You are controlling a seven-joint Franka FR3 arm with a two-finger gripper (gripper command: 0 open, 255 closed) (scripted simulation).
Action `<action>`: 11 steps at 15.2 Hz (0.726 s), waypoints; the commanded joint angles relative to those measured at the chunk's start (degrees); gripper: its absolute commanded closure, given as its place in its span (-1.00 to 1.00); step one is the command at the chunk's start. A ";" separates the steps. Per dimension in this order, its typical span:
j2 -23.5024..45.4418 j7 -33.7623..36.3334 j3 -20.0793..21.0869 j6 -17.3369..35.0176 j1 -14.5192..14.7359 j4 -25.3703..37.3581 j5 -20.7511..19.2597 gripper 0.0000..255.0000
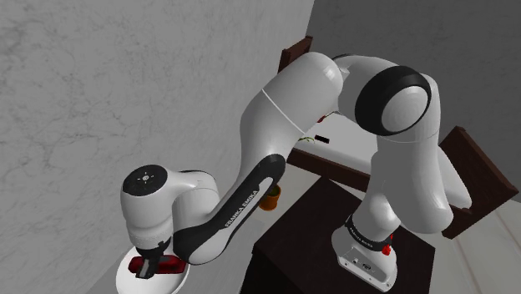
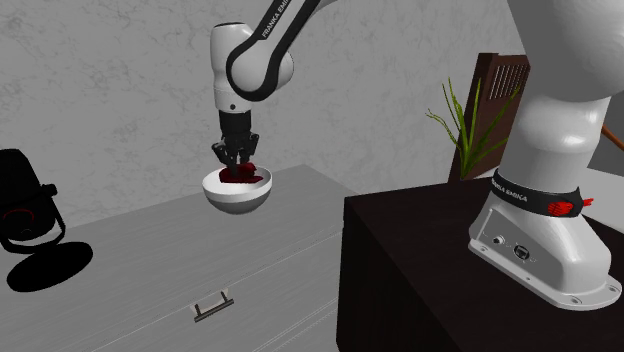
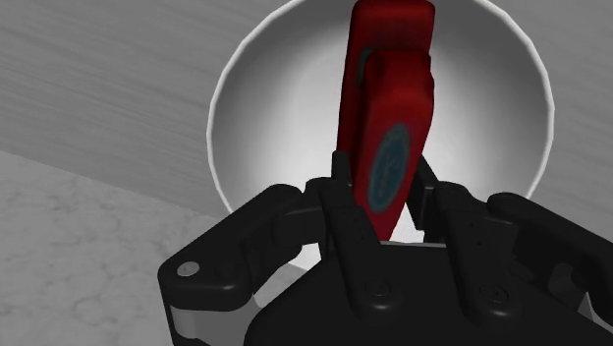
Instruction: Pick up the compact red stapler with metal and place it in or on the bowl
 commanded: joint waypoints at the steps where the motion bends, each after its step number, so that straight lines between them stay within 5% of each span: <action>1: 0.01 0.00 -0.01 0.05 0.00 -0.02 -0.01 1.00; 3: 0.01 0.00 -0.01 0.05 0.00 -0.02 -0.01 1.00; 4: 0.01 0.00 -0.01 0.05 0.00 -0.01 -0.01 -1.00; 11: -3.26 -0.85 1.07 -2.38 -0.79 -0.81 1.27 -1.00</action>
